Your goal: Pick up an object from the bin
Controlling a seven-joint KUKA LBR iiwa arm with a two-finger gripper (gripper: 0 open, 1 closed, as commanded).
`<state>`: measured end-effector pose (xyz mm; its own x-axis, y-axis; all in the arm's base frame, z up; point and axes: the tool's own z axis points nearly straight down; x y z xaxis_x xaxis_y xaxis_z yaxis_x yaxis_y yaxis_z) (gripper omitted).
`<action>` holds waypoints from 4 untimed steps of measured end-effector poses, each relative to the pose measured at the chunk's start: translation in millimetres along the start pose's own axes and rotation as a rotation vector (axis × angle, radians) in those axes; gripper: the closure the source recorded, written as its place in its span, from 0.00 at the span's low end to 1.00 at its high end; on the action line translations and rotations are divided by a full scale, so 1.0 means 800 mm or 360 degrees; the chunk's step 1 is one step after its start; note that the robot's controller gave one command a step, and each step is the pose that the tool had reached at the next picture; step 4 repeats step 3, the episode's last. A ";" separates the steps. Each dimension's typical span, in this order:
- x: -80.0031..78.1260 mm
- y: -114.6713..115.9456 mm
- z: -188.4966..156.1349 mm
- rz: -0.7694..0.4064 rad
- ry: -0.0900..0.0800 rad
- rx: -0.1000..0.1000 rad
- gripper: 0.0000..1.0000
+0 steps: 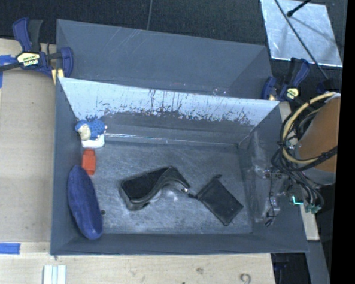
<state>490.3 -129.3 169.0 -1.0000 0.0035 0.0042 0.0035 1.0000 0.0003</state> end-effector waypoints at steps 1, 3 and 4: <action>0.000 0.039 0.129 -0.0149 -0.0001 -0.0002 0.00; -0.009 0.047 -0.076 -0.0072 -0.0026 0.0005 1.00; -0.009 0.047 -0.076 -0.0072 -0.0026 0.0005 1.00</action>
Offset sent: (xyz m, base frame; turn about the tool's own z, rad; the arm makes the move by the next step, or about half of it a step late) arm 0.0009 0.0298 -0.0990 -0.0944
